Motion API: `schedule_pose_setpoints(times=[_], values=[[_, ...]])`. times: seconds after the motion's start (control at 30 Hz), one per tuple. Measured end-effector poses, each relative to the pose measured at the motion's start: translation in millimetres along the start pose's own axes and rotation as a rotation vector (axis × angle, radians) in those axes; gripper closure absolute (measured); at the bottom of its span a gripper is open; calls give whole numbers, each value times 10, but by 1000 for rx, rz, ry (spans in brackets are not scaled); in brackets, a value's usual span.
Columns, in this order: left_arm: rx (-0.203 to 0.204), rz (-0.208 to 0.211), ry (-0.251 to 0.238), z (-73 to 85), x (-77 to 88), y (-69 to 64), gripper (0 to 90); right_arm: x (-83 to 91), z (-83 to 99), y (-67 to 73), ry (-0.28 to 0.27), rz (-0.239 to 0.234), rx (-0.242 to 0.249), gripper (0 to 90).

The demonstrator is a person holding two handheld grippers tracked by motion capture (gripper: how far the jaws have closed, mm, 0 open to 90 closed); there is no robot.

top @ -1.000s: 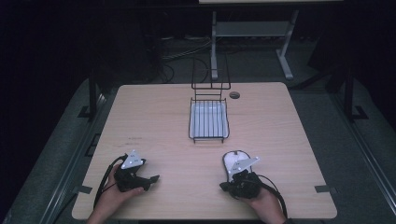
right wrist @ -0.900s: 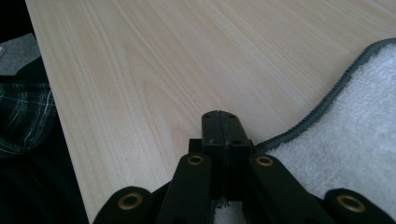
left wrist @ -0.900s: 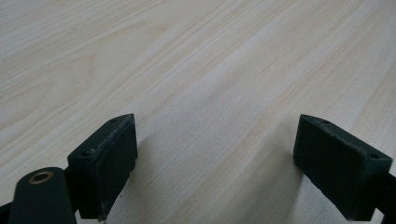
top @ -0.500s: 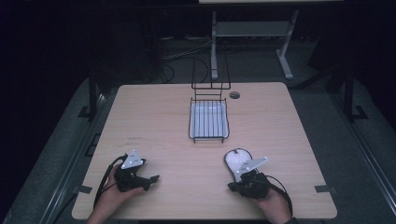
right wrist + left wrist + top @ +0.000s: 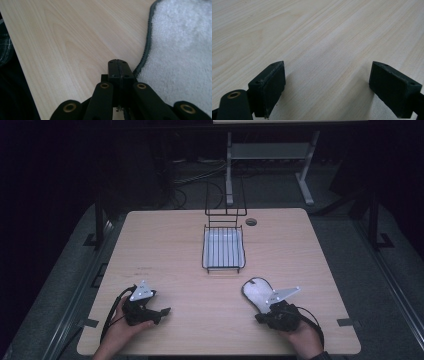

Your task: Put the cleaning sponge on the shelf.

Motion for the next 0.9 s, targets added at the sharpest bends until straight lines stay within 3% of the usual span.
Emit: schedule_pose_setpoints(times=[0.57,0.77,0.9], values=[[2,0,-1,0,-1,-1,129,199,111,-303,-19,32,-49,897],[2,0,-1,0,-1,-2,129,244,109,-296,-35,2,-51,889],[2,0,-1,0,-1,-2,129,320,71,-296,-59,-2,-40,835]])
Point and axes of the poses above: each handheld gripper's, and its own axes: x roughly backward along the jaws, z roughly out of its underside, y roughly to its left, the point moved 3 cm from there along -x, roughly forward along the jaws, and after that the axes turned 14 degrees about -x, right-handed, at the moved point
